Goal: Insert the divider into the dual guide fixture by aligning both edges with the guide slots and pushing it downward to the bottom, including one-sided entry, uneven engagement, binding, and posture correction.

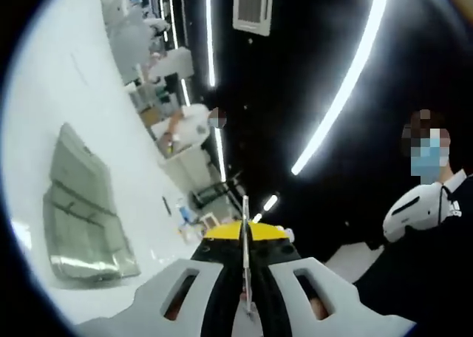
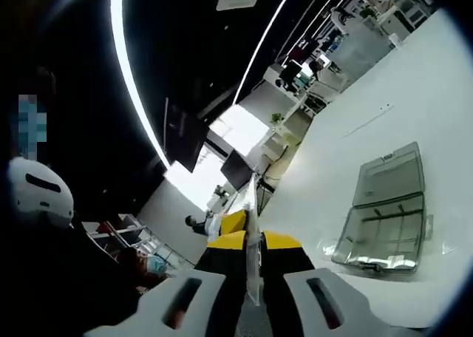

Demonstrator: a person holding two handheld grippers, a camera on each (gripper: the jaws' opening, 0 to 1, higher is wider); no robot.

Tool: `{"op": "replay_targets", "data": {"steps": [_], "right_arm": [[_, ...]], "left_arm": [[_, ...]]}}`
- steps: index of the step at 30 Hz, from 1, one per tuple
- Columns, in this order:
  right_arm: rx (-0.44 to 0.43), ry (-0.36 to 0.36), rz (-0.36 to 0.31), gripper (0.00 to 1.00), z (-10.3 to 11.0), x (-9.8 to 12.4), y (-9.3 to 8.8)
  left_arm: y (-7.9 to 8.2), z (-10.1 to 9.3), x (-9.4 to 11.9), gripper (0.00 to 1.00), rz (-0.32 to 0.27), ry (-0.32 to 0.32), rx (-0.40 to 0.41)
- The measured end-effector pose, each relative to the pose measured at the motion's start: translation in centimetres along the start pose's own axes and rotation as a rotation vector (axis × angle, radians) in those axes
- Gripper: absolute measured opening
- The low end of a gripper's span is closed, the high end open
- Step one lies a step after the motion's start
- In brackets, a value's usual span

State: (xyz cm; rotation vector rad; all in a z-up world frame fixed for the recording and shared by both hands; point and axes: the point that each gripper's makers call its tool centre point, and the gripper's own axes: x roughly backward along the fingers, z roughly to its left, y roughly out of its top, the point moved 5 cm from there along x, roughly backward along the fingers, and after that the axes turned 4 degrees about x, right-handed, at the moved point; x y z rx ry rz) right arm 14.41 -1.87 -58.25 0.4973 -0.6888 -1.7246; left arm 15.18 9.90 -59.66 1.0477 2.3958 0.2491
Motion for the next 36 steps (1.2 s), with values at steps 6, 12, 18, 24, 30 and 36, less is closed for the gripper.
{"op": "replay_targets", "data": {"steps": [6, 12, 18, 24, 30, 36], "right_arm": [[0.024, -0.006, 0.033, 0.02, 0.2, -0.1, 0.0], [-0.002, 0.008, 0.03, 0.01, 0.2, -0.2, 0.1], [-0.032, -0.019, 0.019, 0.0, -0.1, -0.4, 0.4], [-0.012, -0.087, 0.018, 0.0, -1.1, -0.8, 0.6], [-0.005, -0.146, 0.005, 0.0, -1.9, -0.7, 1.1], [0.012, -0.221, 0.001, 0.0, -2.7, -0.8, 1.4]], "left_arm": [[-0.1, -0.3, 0.0, 0.0, 0.017, -0.008, -0.007], [-0.2, -0.1, 0.0, 0.0, -0.007, -0.008, 0.004], [0.1, 0.4, -0.1, 0.01, -0.039, 0.037, -0.047], [0.9, 1.9, 0.2, 0.08, -0.033, 0.13, -0.11], [1.7, 2.2, 0.3, 0.24, -0.042, 0.16, -0.144], [1.9, 2.9, 0.5, 0.25, 0.006, 0.195, -0.189]]}}
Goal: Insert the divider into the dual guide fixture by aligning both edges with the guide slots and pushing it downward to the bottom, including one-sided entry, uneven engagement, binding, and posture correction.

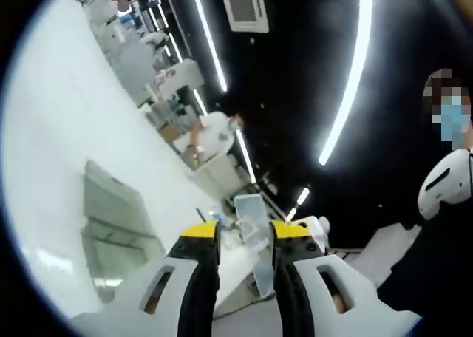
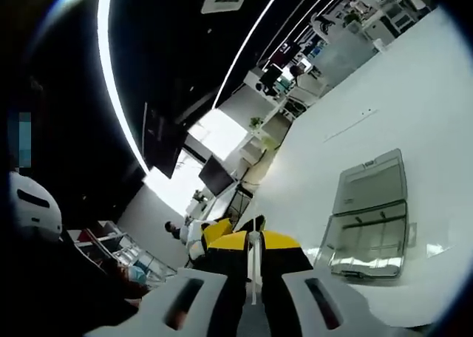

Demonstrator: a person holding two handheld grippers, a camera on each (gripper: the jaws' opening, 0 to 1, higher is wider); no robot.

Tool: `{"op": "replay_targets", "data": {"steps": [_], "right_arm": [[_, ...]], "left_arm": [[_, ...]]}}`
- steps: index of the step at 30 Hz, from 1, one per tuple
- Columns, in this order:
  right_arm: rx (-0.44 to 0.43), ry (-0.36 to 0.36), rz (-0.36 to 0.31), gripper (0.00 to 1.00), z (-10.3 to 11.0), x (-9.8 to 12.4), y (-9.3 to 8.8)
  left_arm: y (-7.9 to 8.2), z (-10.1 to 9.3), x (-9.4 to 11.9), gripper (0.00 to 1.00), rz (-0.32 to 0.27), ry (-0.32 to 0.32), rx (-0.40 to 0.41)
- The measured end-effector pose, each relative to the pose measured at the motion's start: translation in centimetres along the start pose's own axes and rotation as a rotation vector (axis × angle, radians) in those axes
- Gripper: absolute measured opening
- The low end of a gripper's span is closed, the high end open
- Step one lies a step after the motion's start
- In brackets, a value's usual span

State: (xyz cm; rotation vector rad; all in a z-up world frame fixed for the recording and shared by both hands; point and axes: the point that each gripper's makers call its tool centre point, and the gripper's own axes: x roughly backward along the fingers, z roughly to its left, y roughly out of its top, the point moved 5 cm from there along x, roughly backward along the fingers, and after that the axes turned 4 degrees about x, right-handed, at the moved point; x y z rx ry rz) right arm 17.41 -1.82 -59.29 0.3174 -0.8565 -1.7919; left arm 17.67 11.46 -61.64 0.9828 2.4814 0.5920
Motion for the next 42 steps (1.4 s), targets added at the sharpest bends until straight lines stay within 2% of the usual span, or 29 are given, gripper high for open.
{"op": "replay_targets", "data": {"steps": [4, 12, 19, 25, 31, 33, 38, 42], "right_arm": [[-0.005, -0.032, -0.001, 0.0, -0.5, -0.4, 0.1], [0.02, -0.09, 0.023, 0.0, -0.8, -1.0, -0.4], [0.04, -0.178, 0.041, 0.0, -1.9, -1.7, -0.6], [0.043, -0.251, 0.068, 0.0, -2.7, -1.7, -0.9], [0.03, -0.32, 0.068, 0.0, -3.7, -1.7, -1.1], [0.028, -0.344, 0.077, 0.0, -4.3, -1.7, -1.3], [0.024, -0.378, 0.088, 0.0, -5.1, -1.9, -1.8], [0.024, -0.402, 0.095, 0.0, -5.5, -2.0, -1.8]], "left_arm": [[0.0, 0.2, 0.1, 0.25, 0.038, 0.016, -0.05], [0.4, 0.5, 0.7, 0.27, 0.075, 0.031, -0.119], [-0.2, 1.1, 1.0, 0.31, 0.149, 0.071, -0.207], [-0.7, 0.9, 0.7, 0.39, 0.19, 0.093, -0.276], [-0.9, 1.1, 0.7, 0.44, 0.269, 0.111, -0.388], [-0.9, 1.1, 0.8, 0.48, 0.274, 0.123, -0.425], [-1.3, 1.1, 0.9, 0.51, 0.292, 0.13, -0.432], [-1.2, 1.3, 1.0, 0.58, 0.307, 0.17, -0.492]]}}
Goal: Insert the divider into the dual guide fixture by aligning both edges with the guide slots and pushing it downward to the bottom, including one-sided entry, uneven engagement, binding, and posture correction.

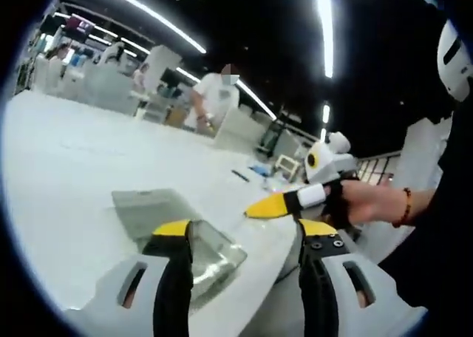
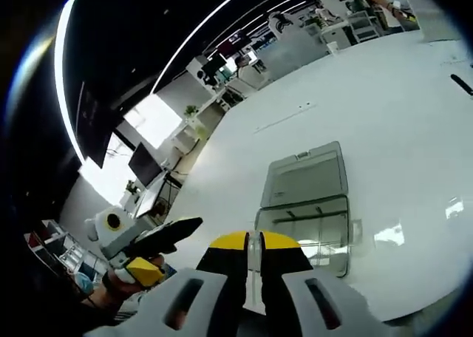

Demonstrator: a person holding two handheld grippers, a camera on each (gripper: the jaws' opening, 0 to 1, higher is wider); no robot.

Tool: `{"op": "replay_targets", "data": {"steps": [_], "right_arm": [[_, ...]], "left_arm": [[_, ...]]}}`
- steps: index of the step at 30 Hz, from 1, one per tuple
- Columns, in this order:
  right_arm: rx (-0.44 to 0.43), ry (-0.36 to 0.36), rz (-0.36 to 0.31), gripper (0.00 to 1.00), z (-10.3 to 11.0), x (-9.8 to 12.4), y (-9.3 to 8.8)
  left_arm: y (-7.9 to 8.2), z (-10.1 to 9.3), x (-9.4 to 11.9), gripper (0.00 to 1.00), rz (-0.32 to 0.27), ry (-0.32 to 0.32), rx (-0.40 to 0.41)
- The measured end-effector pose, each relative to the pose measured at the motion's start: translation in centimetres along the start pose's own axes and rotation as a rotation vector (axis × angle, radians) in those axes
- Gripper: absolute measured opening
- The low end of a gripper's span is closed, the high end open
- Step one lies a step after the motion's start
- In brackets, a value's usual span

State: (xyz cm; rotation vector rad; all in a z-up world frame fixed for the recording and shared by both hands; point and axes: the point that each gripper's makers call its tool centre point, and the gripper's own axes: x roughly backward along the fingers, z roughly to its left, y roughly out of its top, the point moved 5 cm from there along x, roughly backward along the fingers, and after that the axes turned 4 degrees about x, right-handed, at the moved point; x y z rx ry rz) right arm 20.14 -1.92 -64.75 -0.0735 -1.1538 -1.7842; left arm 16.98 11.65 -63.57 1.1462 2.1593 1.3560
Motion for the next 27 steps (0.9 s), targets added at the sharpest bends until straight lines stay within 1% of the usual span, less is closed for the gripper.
{"op": "replay_targets", "data": {"steps": [2, 3, 5, 6, 8, 10, 14, 18, 22, 24, 27], "right_arm": [[0.002, -0.016, -0.001, 0.0, -0.2, -0.2, 0.2], [0.003, -0.036, 0.002, 0.0, -0.4, -0.3, 0.3], [-0.005, -0.045, 0.0, 0.0, -0.5, -0.4, 0.4], [-0.006, -0.053, -0.004, 0.0, -0.6, -0.5, 0.5], [0.013, -0.083, 0.01, 0.0, -1.0, -0.7, 0.5], [0.007, -0.092, 0.015, 0.0, -1.1, -0.9, 0.4], [0.007, -0.124, 0.017, 0.0, -1.7, -0.9, 0.5], [0.001, -0.149, 0.013, 0.0, -2.2, -1.0, 0.7], [-0.003, -0.165, 0.012, 0.0, -2.6, -1.2, 0.7], [0.003, -0.178, 0.017, 0.0, -2.9, -1.4, 0.7], [-0.01, -0.183, 0.014, 0.0, -3.2, -1.6, 0.7]], "left_arm": [[0.1, 0.0, 0.0, 0.59, 0.004, 0.001, -0.007], [0.1, 0.0, 0.0, 0.59, 0.005, 0.003, -0.011], [0.0, 0.0, 0.0, 0.6, 0.01, 0.008, -0.02], [0.0, -0.1, 0.0, 0.61, 0.014, 0.008, -0.025], [-0.1, -0.1, 0.0, 0.66, 0.021, 0.014, -0.037], [-0.2, -0.1, -0.1, 0.69, 0.028, 0.019, -0.055], [0.0, 0.1, -0.1, 0.71, 0.036, 0.015, -0.064], [0.0, 0.6, -0.5, 0.75, 0.066, 0.028, -0.098], [0.1, 0.9, -0.6, 0.8, 0.058, 0.028, -0.1], [0.0, 1.2, -0.6, 0.82, 0.065, 0.034, -0.111], [-0.1, 1.4, -0.8, 0.84, 0.075, 0.04, -0.117]]}}
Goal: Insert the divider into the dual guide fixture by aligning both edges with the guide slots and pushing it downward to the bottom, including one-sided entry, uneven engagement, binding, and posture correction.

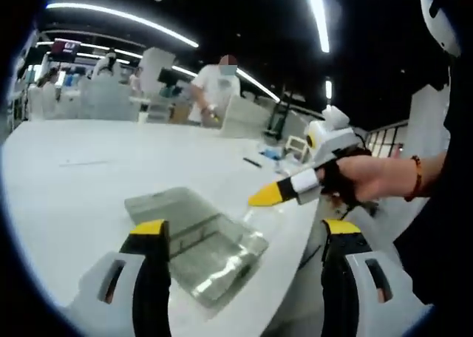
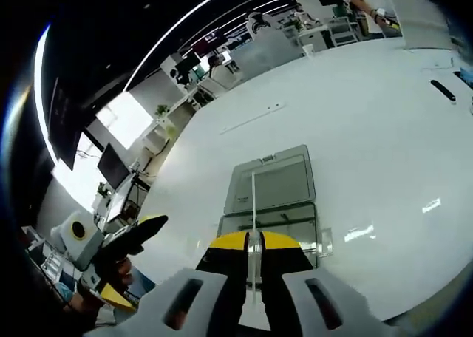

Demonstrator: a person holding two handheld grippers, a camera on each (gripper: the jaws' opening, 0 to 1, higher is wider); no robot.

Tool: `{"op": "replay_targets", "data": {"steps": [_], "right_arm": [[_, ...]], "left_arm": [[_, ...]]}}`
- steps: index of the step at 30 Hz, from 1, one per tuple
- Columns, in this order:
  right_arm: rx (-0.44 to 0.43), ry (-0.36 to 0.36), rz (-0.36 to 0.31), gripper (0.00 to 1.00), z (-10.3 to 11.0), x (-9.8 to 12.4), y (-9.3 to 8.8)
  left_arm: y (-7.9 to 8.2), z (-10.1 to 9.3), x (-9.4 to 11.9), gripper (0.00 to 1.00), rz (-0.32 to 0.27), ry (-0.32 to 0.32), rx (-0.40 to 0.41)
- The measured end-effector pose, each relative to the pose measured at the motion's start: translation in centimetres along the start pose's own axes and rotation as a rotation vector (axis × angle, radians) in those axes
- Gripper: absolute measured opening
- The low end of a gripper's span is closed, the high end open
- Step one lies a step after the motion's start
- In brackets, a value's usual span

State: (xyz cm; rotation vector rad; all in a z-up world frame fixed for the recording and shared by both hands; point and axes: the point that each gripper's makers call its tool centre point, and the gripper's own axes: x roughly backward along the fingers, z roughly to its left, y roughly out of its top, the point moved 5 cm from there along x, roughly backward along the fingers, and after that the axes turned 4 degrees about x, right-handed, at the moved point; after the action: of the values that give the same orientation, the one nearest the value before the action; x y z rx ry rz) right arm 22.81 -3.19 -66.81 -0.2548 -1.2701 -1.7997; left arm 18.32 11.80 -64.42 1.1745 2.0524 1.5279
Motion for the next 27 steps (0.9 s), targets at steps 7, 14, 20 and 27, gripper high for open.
{"op": "replay_targets", "data": {"steps": [7, 14, 20, 27], "right_arm": [[0.0, -0.024, 0.009, 0.0, -0.3, -0.4, -0.3], [-0.014, -0.041, 0.013, 0.0, -0.6, -0.8, -0.6], [-0.008, -0.061, 0.02, 0.0, -0.8, -1.2, -0.9], [0.006, -0.077, 0.025, 0.0, -1.1, -1.5, -1.0]], "left_arm": [[-0.4, 0.1, -0.3, 0.91, 0.023, 0.009, -0.024], [-0.6, 0.4, -0.3, 0.93, 0.032, 0.015, -0.023], [-1.1, 0.6, -0.4, 0.96, 0.049, 0.015, -0.015], [-0.9, 0.7, -0.8, 0.98, 0.05, 0.008, -0.028]]}}
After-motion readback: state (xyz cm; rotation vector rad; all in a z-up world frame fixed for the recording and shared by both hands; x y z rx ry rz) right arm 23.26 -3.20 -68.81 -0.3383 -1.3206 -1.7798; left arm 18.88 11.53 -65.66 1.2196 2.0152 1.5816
